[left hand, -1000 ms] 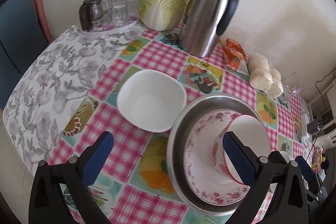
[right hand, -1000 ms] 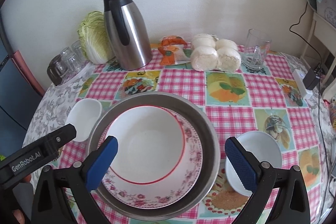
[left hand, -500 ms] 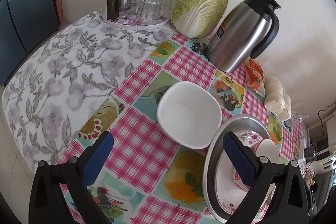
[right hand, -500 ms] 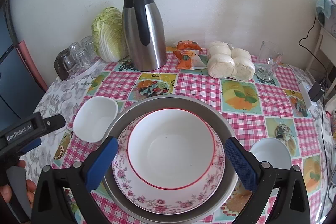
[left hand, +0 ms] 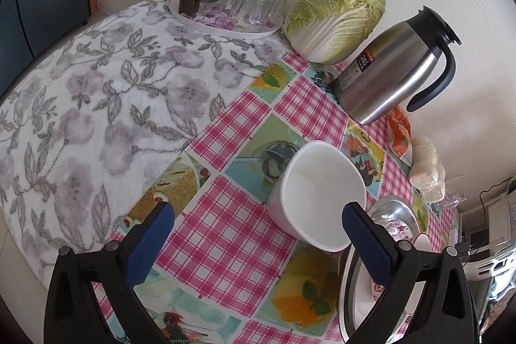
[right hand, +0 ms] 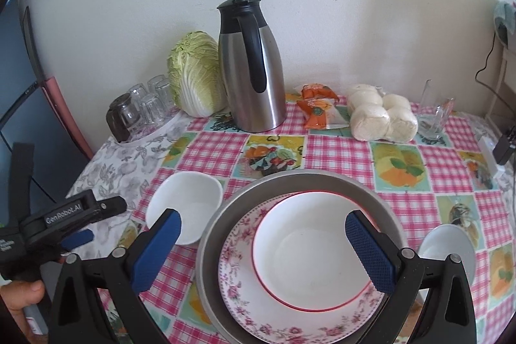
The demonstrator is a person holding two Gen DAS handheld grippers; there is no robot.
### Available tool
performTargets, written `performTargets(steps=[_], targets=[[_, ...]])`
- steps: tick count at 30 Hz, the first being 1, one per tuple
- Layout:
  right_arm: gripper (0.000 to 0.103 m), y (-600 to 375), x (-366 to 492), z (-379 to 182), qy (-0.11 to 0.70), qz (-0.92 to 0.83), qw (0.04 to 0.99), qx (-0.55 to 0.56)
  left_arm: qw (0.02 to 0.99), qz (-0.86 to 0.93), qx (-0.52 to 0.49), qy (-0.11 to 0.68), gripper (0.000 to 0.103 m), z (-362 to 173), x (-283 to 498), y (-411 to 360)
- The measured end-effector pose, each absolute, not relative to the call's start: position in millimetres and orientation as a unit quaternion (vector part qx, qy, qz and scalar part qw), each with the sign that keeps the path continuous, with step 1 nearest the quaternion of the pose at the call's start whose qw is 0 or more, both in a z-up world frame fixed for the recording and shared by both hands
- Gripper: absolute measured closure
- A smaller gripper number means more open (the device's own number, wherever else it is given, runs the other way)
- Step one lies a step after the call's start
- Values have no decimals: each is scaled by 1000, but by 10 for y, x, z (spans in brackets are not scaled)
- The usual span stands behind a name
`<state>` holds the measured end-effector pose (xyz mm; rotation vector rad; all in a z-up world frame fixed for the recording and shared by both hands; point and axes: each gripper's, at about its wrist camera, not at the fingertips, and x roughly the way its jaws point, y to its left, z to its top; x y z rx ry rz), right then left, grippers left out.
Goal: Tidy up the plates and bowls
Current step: 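Move both grippers to the rim of the square white bowl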
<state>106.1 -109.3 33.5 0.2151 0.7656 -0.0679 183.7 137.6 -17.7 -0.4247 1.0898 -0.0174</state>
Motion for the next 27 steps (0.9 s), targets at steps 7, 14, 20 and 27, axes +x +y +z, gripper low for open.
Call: performTargets(steps=[7,14,20,27], targets=[[0,-988,1216,320,388,-36,918,74,826,-11,-221,518,0,-328,1903,1475],[0,-910,1523,417,410,-13,911,41,822,-17,-233,520,0,-426,1956,1489],[0,-740,1772,411,464,-20,884,46,821,-14,-247,515,0,-488,1992,1538],[0,-524,1957,386,480,-31,875,54,819,-5,-258,513,0,-548,2024,1596]])
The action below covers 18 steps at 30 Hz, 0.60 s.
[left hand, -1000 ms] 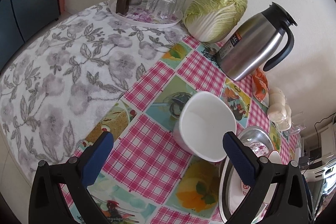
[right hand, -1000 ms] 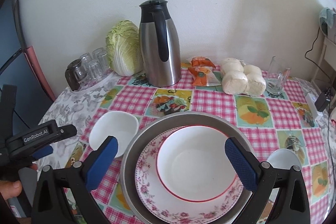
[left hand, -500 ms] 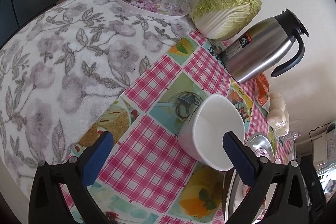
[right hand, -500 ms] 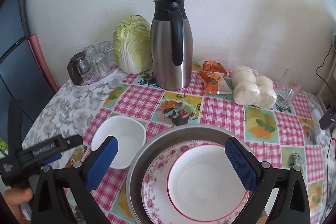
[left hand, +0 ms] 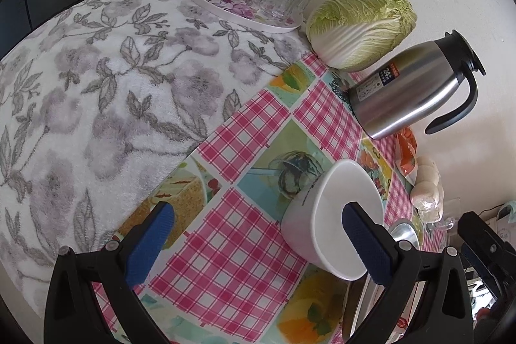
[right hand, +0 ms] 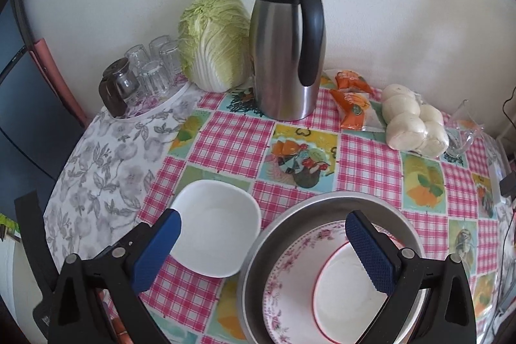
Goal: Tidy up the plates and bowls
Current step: 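Move both grippers to the rim of the square white bowl, then close both grippers on the square white bowl rim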
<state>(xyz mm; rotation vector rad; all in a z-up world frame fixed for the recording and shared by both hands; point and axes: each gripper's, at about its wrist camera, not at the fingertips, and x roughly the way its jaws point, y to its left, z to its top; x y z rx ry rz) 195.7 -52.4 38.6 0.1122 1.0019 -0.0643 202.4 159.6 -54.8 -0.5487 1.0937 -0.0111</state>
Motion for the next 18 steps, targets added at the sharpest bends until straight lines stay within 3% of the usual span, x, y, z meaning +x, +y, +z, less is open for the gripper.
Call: performTargets(steps=[7,18], targets=[[0,-501,2182,83,536,-77,838,69,818,-7,-274,505,0,-575,2043,1608],[5,-314,2428,-134,539,-75,838,-47,800,-14,-286,526,0,-719,2120,1639]])
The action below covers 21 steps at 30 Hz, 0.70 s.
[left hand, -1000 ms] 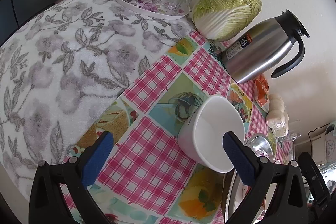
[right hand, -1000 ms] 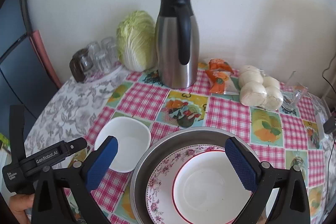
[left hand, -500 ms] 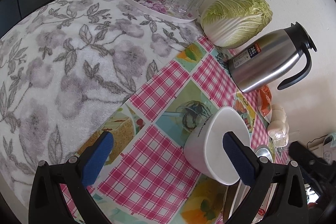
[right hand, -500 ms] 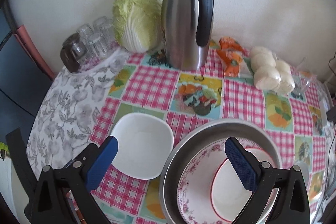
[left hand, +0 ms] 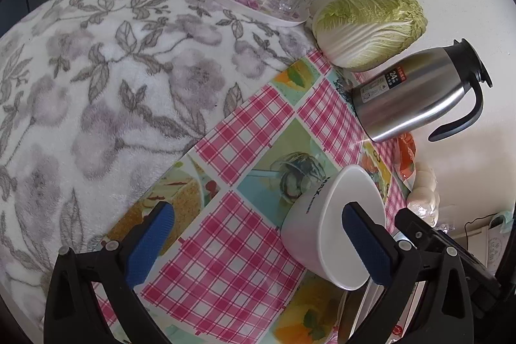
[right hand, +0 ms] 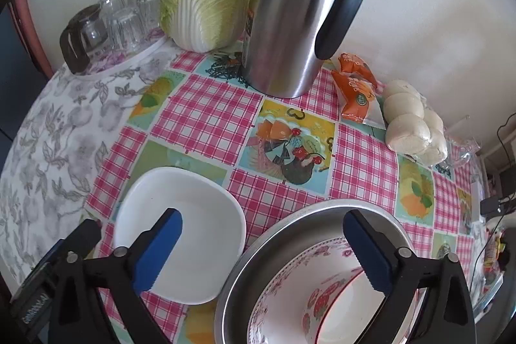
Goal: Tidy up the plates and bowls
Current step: 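Close both grippers on the square white bowl rim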
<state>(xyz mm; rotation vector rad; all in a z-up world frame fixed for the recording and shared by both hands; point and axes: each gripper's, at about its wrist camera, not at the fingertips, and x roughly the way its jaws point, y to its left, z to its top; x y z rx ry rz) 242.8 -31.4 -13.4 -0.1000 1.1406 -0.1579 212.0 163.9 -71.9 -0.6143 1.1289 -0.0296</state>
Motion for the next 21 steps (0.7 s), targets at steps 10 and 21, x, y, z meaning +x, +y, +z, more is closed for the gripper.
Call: performTargets(steps=[10,21], targets=[[37,-314,2523,-419,561,-80,822,-53,790,-21,-294,538,0,-805,2181,1653],[61,-215,2597,-512,556,-49,826,-81,781,-41,-294,549,27,-877,2234,1465]])
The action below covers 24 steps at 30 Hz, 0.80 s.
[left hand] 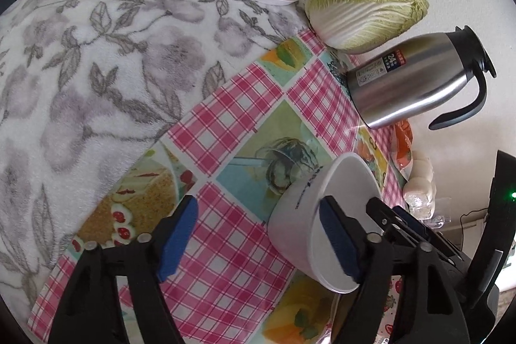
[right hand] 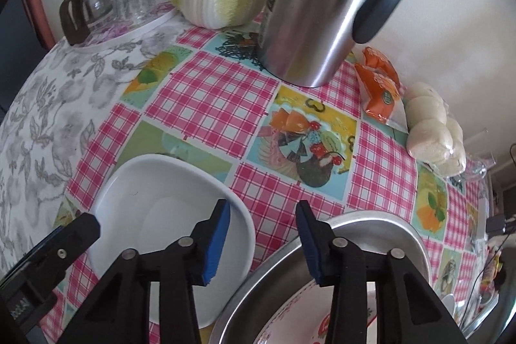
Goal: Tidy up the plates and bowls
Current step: 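Close both grippers on the square white bowl rim, then lift the square white bowl and carry it toward the steel basin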
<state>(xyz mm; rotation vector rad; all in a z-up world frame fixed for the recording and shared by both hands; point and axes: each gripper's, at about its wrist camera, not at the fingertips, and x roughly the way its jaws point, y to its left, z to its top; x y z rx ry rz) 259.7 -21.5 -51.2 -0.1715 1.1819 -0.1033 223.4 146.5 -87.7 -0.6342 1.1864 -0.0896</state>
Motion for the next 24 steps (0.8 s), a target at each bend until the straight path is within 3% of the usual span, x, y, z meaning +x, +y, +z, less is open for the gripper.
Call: performTargets(steps=[2,7,13,21,24], targets=[[67,-169,2603,-537,557,-43,825,-85,777,-49,-297,554,36,-906,2240,1434],[78,-104,2612,-594,563,-32,822,-80,767,-64,-303,562,46,-965,2256,1362],[81,-114,2611,-607,561,-21,824,-74,758,-68,-314,568,58,-1028,2267,1334],[83,-100,2581,-582,572,14,820,-24,762,-51,-320,560,60,-1000,2231,1482],[84,-30,2558,-576,576,30,817,-20,762,-48,-322,560,67,-1008,2225,1514]])
